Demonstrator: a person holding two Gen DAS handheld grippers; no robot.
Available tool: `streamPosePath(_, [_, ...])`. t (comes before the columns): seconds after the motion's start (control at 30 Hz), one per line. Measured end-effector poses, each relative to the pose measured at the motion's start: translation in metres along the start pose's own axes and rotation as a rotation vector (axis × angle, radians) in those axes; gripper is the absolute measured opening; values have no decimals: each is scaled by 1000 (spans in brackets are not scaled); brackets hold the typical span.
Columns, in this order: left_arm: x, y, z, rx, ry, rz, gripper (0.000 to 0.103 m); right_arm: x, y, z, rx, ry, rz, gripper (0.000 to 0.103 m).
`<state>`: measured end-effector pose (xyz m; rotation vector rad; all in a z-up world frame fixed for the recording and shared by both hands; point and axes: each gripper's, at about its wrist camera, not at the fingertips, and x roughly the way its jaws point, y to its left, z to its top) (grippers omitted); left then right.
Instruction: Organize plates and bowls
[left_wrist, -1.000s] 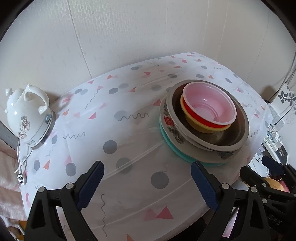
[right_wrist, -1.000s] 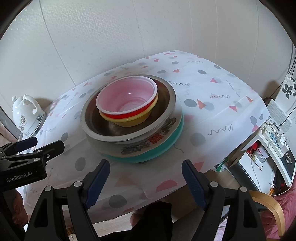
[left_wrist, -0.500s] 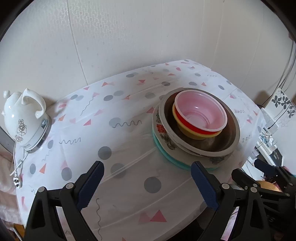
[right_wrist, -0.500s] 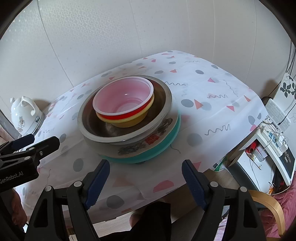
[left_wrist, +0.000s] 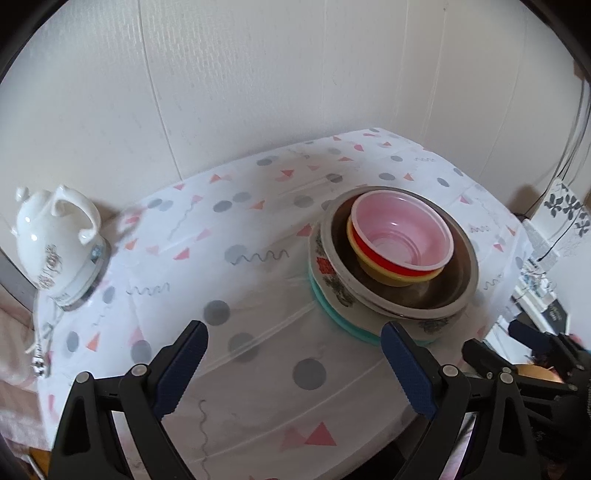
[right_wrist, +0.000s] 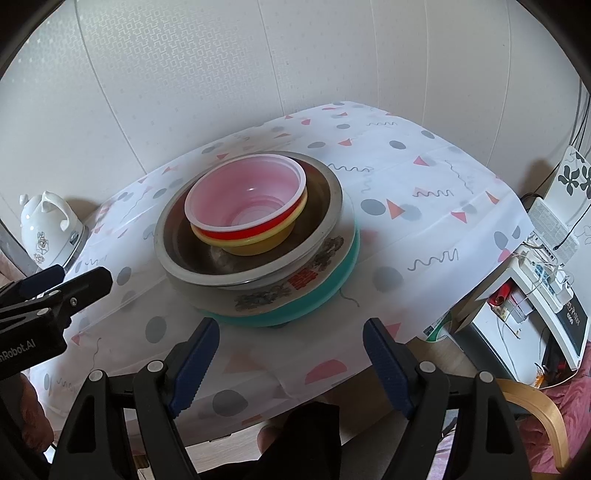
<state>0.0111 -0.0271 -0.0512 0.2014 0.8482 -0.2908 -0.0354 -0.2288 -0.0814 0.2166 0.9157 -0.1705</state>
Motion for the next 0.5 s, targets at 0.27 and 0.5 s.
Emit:
streamPosePath(0.27, [0, 2, 1, -5, -3, -6, 95, 1, 1, 1, 0, 4, -2, 82])
streamPosePath(0.5, [4, -4, 1, -7, 12, -42, 95, 3, -6, 2, 7, 10, -7, 81])
